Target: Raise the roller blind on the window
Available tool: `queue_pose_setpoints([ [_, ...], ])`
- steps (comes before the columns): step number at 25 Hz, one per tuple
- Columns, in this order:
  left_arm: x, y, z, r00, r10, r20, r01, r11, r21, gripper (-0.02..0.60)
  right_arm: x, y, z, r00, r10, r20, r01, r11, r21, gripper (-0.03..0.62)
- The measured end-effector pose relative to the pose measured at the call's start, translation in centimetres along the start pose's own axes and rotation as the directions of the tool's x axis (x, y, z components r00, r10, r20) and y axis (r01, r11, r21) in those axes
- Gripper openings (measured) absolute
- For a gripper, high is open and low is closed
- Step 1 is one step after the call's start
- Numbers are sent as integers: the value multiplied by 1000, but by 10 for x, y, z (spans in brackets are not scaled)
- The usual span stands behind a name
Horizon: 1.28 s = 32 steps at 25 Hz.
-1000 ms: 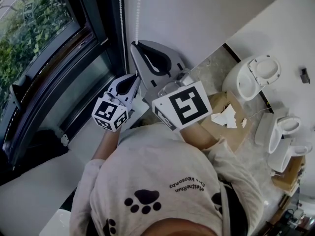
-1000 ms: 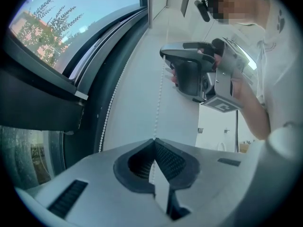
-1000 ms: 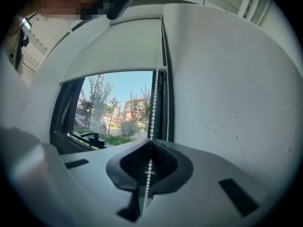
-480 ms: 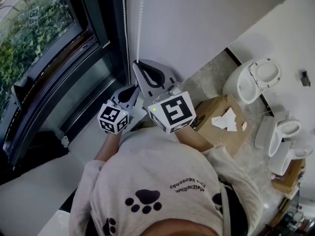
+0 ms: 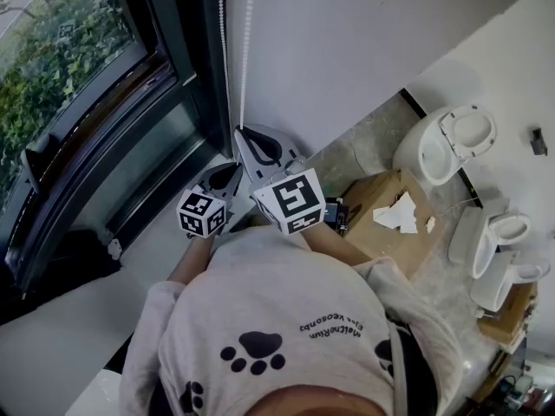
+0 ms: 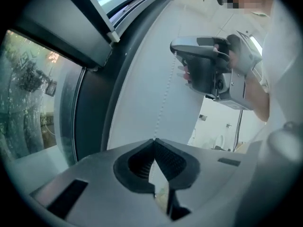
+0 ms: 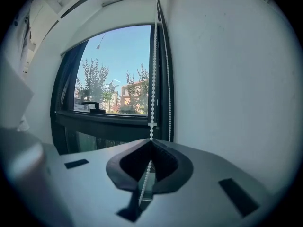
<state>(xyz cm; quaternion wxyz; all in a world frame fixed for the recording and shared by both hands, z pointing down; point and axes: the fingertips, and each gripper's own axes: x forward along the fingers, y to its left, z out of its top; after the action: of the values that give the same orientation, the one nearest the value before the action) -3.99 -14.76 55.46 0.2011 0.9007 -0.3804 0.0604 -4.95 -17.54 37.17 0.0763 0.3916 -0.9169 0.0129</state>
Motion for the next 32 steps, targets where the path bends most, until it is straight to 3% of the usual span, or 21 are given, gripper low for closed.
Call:
queue_pose_setpoints([
  [8,-3,2,-9,1000,-18,-17,18,1000,-6,13,3,0,-14,1000,4,-21,-4,1000,9,9],
  [10,-6,2,2,1000,-27,12,27,1000,-14,97,4,0,-14,1000,5,-18,-5,1000,8,9],
  [11,-9,2,10,999,-33,29,34,999,-20,104,4,-1,-14,1000,5,-16,-5,1000,8,9],
  [16,-30,-9,71,992,-55,117,54,998,15,104,3,-1,-14,1000,9,-8,-8,1000,18,9],
  [24,-73,-30,191,967,-58,248,23,990,140,74,3,1,-14,1000,17,-5,-17,1000,16,9],
  [32,-74,-68,266,951,-132,281,48,957,288,74,3,5,-12,1000,26,-3,-26,1000,9,9],
])
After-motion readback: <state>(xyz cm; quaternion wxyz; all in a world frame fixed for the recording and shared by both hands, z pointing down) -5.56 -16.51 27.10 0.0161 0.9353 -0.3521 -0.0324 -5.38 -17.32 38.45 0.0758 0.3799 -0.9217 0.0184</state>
